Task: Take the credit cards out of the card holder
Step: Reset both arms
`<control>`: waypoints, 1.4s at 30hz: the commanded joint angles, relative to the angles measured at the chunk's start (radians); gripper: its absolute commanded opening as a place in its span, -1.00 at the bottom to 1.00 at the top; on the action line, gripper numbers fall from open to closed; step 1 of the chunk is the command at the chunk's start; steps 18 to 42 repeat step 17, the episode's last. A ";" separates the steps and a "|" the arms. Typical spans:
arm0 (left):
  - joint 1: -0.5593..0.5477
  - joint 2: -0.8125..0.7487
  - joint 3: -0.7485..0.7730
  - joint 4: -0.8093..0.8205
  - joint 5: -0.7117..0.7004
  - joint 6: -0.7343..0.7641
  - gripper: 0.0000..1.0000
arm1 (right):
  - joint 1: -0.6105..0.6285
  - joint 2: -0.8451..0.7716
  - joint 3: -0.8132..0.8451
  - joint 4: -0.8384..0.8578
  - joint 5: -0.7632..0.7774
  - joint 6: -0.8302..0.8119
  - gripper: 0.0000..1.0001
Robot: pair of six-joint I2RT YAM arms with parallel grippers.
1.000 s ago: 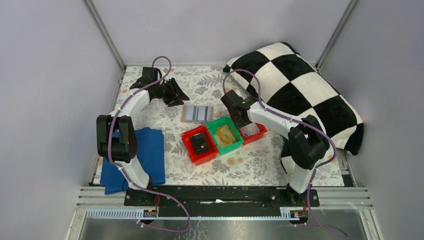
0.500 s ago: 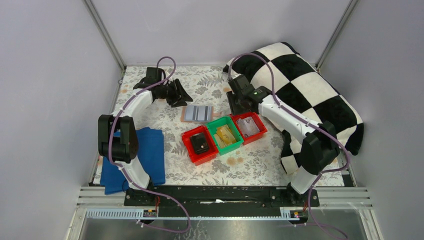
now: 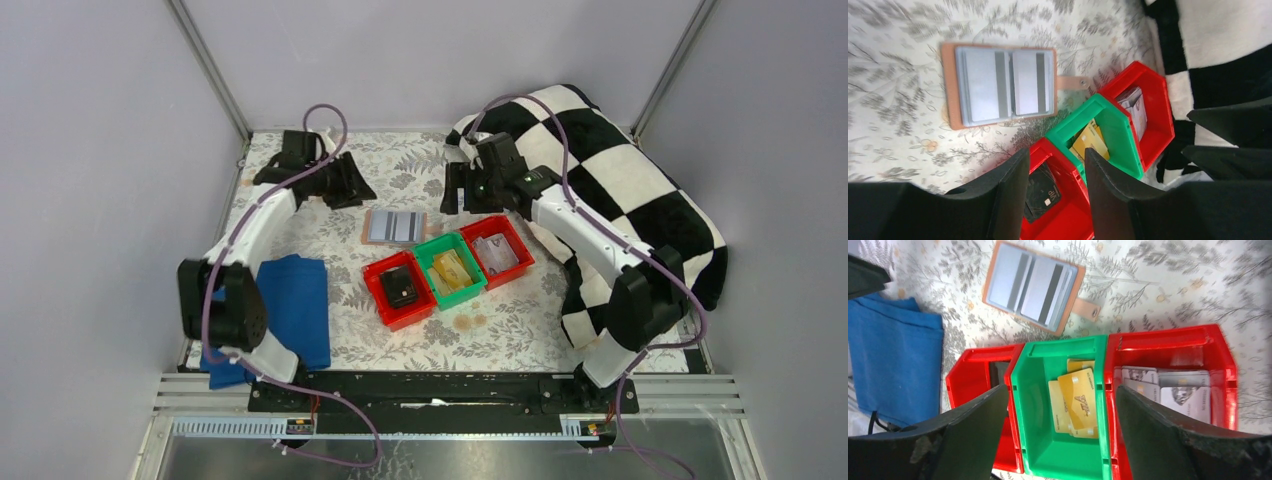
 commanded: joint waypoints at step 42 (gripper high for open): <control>-0.003 -0.744 -0.279 0.063 -0.420 0.135 0.19 | -0.006 -0.556 -0.334 0.238 0.475 -0.121 0.99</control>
